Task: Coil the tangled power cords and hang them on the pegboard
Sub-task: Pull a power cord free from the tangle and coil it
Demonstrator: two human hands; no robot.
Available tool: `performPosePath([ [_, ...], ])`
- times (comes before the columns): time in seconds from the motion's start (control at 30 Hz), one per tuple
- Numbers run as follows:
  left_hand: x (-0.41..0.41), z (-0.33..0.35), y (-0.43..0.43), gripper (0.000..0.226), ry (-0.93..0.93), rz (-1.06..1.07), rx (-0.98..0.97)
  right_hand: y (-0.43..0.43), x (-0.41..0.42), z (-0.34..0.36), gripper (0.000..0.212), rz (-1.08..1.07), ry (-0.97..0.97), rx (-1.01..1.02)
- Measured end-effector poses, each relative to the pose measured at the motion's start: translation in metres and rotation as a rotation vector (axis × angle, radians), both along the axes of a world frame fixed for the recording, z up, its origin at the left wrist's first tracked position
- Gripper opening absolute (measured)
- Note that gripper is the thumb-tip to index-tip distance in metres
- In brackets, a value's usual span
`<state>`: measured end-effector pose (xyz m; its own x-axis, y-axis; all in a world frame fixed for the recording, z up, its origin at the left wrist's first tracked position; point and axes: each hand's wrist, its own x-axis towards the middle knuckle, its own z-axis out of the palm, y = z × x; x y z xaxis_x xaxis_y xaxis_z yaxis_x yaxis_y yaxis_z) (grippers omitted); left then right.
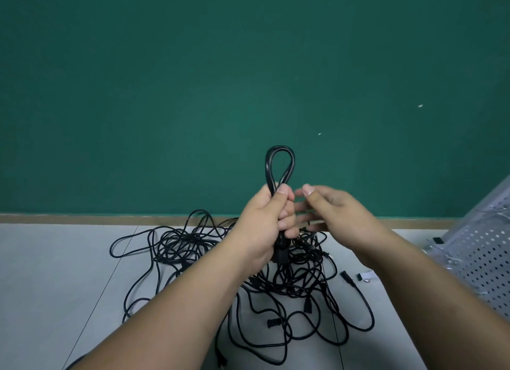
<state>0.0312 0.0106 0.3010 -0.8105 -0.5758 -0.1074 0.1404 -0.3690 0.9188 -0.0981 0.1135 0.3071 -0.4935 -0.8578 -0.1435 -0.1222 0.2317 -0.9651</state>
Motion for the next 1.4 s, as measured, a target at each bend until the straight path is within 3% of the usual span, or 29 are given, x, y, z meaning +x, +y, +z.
performPosePath([
  [0.1, 0.001, 0.008, -0.014, 0.024, 0.059, 0.124, 0.061, 0.003, 0.003, -0.009, 0.049, 0.195, 0.114, 0.153],
  [0.2, 0.005, 0.012, -0.031, 0.025, 0.080, 0.258, 0.041, 0.004, 0.001, -0.009, 0.037, 0.324, 0.326, 0.237],
  [0.3, 0.008, 0.015, -0.044, 0.025, 0.066, 0.418, -0.057, 0.002, -0.005, -0.011, 0.017, 0.382, 0.490, 0.282],
  [0.43, 0.019, 0.017, -0.057, 0.025, -0.005, 0.554, -0.307, 0.003, -0.015, -0.015, 0.023, 0.394, 0.645, 0.366],
  [0.5, 0.027, 0.011, -0.069, 0.024, -0.112, 0.560, -0.594, 0.005, -0.019, -0.008, 0.023, 0.336, 0.621, 0.293],
  [0.57, 0.032, 0.003, -0.080, 0.023, -0.255, 0.498, -0.818, 0.008, -0.021, 0.005, 0.013, 0.216, 0.453, 0.063],
  [0.63, 0.031, -0.002, -0.077, 0.024, -0.343, 0.367, -0.877, 0.011, -0.019, 0.021, 0.011, 0.118, 0.308, -0.128],
  [0.7, 0.027, 0.000, -0.061, 0.025, -0.390, 0.218, -0.917, 0.012, -0.015, 0.027, 0.010, 0.060, 0.345, -0.206],
  [0.87, 0.014, -0.001, -0.024, 0.042, -0.311, -0.040, -0.885, 0.007, -0.002, 0.021, 0.006, -0.119, 0.364, -0.343],
  [0.93, 0.009, -0.006, -0.013, 0.034, -0.303, -0.106, -0.898, 0.005, 0.000, 0.019, 0.007, -0.173, 0.330, -0.382],
  [1.13, 0.001, -0.015, -0.007, 0.023, -0.398, -0.072, -0.875, 0.004, -0.004, 0.012, 0.011, -0.252, 0.342, -0.311],
  [1.27, 0.003, -0.015, -0.009, 0.011, -0.301, -0.060, -0.722, 0.004, -0.012, 0.012, 0.009, -0.288, 0.237, -0.286],
  [1.33, 0.004, -0.012, -0.009, 0.014, -0.245, -0.006, -0.620, 0.006, -0.018, 0.010, 0.002, -0.281, 0.259, -0.209],
  [1.4, 0.005, -0.011, -0.012, 0.019, -0.225, 0.038, -0.597, 0.008, -0.020, 0.007, 0.010, -0.275, 0.335, -0.120],
])
